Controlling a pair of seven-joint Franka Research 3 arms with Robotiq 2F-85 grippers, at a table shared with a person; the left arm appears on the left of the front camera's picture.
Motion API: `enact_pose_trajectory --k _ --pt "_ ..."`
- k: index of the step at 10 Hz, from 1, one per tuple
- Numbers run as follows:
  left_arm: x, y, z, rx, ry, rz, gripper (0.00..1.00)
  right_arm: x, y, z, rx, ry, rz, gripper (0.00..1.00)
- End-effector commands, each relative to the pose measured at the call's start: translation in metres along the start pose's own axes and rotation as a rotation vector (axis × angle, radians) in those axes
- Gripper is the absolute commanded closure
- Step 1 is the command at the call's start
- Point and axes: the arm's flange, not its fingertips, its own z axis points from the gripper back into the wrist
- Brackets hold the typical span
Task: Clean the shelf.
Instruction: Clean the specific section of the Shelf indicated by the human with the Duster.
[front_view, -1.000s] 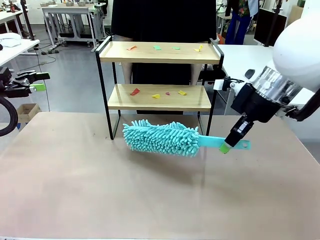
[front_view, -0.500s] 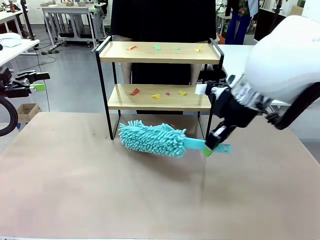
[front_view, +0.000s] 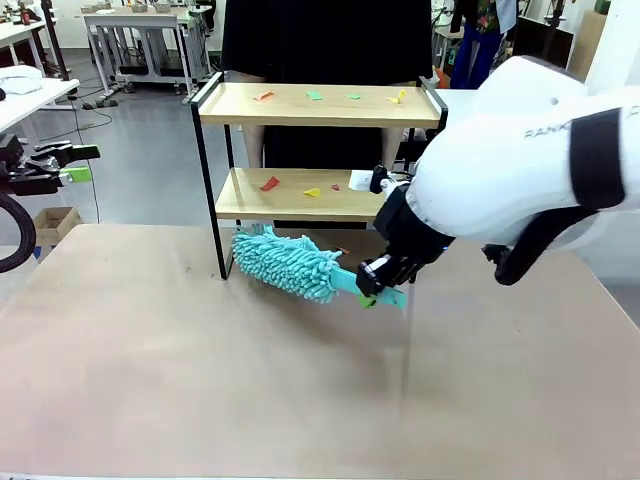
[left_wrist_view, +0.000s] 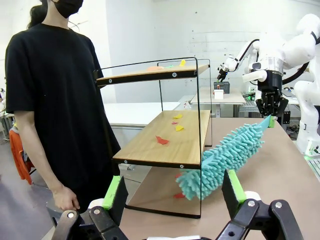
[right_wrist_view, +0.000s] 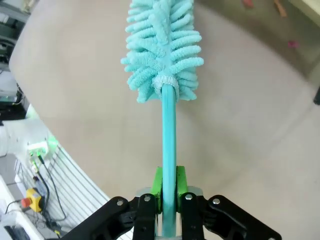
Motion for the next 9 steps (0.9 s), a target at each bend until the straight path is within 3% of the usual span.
enact_pose_trajectory --k 1,5,6,9 --pt "0.003 -0.001 0.0 -0.004 0.002 -0.013 0.0 0.023 0.012 -0.015 -0.017 -0.065 -0.051 0.87" --pt "0.003 -0.001 0.0 -0.004 0.002 -0.013 0.0 0.06 0.03 -0.047 -0.094 -0.15 -0.171 0.87" --pt "0.003 -0.001 0.0 -0.004 0.002 -0.013 0.0 0.067 0.035 -0.058 -0.147 -0.156 -0.197 0.87" --pt "0.003 -0.001 0.0 -0.004 0.002 -0.013 0.0 0.084 0.038 -0.083 -0.149 -0.149 -0.245 0.87"
